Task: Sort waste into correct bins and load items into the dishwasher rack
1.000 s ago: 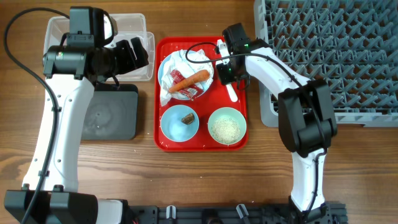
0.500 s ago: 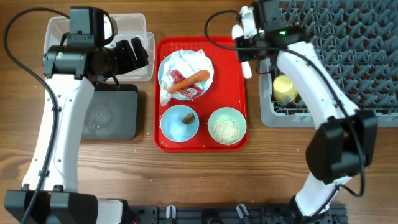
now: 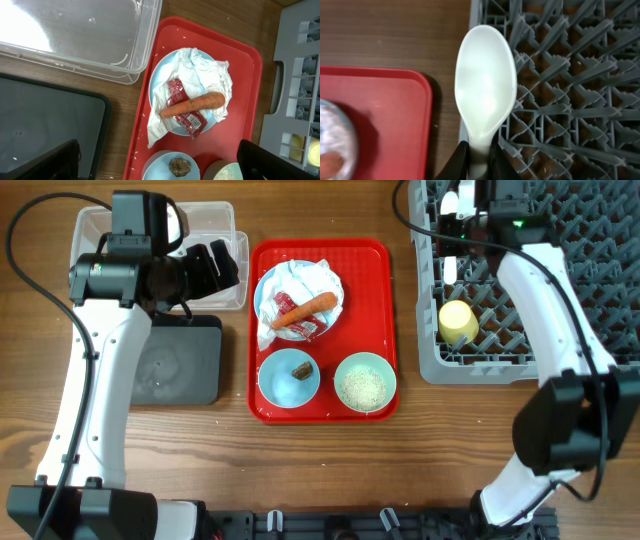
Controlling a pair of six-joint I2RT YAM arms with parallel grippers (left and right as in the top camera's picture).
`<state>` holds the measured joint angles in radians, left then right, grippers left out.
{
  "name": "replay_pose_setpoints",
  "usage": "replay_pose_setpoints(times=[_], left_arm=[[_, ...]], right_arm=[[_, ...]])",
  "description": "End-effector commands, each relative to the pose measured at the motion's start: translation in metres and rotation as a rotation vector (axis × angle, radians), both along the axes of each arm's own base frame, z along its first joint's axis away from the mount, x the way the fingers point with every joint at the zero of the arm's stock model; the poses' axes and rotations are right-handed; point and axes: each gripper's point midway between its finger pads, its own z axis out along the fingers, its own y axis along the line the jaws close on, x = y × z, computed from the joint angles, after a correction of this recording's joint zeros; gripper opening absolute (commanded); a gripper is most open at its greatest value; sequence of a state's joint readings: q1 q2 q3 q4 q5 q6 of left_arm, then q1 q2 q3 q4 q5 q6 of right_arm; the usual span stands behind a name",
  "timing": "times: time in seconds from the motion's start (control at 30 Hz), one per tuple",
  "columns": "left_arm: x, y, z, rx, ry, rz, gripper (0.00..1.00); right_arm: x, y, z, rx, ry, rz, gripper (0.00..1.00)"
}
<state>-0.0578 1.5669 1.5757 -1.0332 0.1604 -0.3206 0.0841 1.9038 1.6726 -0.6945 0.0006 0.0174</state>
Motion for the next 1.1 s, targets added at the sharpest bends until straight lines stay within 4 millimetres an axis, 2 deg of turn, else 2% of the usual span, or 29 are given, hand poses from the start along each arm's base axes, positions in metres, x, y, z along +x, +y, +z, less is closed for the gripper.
replay_pose_setpoints(times=[0.0, 0.07, 0.2, 0.27, 0.37, 0.47, 0.53, 0.57, 0.63, 0.7, 0.83, 0.93, 1.07], left_arm=[[0.001, 0.003, 0.003, 0.006, -0.007, 0.016, 1.00], [0.001, 0.003, 0.003, 0.006, -0.007, 0.017, 1.00], [0.001, 0.003, 0.003, 0.006, -0.007, 0.017, 1.00], [0.001, 0.003, 0.003, 0.006, -0.007, 0.017, 1.00], [0.001, 0.003, 0.003, 0.006, -0.007, 0.017, 1.00], [0.001, 0.003, 0.003, 0.006, -0.008, 0.017, 1.00], [0.000, 0.003, 0.002, 0.006, -0.002, 0.016, 1.00], [0.000, 0.003, 0.002, 0.006, 0.001, 0.016, 1.00], [0.000, 0.003, 0.002, 0.006, 0.001, 0.016, 1.00], [-0.001, 0.003, 0.002, 0.007, 0.001, 0.017, 1.00], [0.000, 0.005, -0.001, 0.016, 0.008, 0.022, 1.00], [0.005, -0.004, -0.012, 0.022, 0.031, -0.009, 1.00], [0.029, -0.046, -0.038, 0.100, -0.012, -0.240, 1.00]], right_arm=[[0.011, -0.010, -0.012, -0.025, 0.001, -0.049, 0.41], [0.013, -0.012, -0.011, -0.024, -0.007, -0.053, 0.65], [0.012, -0.012, -0.010, -0.009, -0.007, -0.068, 0.81], [0.010, -0.004, -0.005, 0.024, -0.010, -0.040, 0.84], [0.002, 0.011, 0.016, 0.096, -0.030, 0.016, 0.85], [-0.016, 0.044, 0.056, 0.197, -0.081, 0.126, 0.86], [-0.028, 0.067, 0.068, 0.241, -0.081, 0.192, 0.86], [-0.036, 0.083, 0.070, 0.266, -0.065, 0.234, 0.86], [-0.049, 0.112, 0.060, 0.294, -0.007, 0.276, 0.86], [-0.058, 0.131, 0.050, 0.291, 0.032, 0.314, 0.86], [-0.069, 0.155, 0.032, 0.300, 0.088, 0.338, 0.86], [-0.064, 0.148, 0.029, 0.279, 0.081, 0.296, 0.85], [-0.056, 0.120, 0.042, 0.276, 0.049, 0.235, 0.85]])
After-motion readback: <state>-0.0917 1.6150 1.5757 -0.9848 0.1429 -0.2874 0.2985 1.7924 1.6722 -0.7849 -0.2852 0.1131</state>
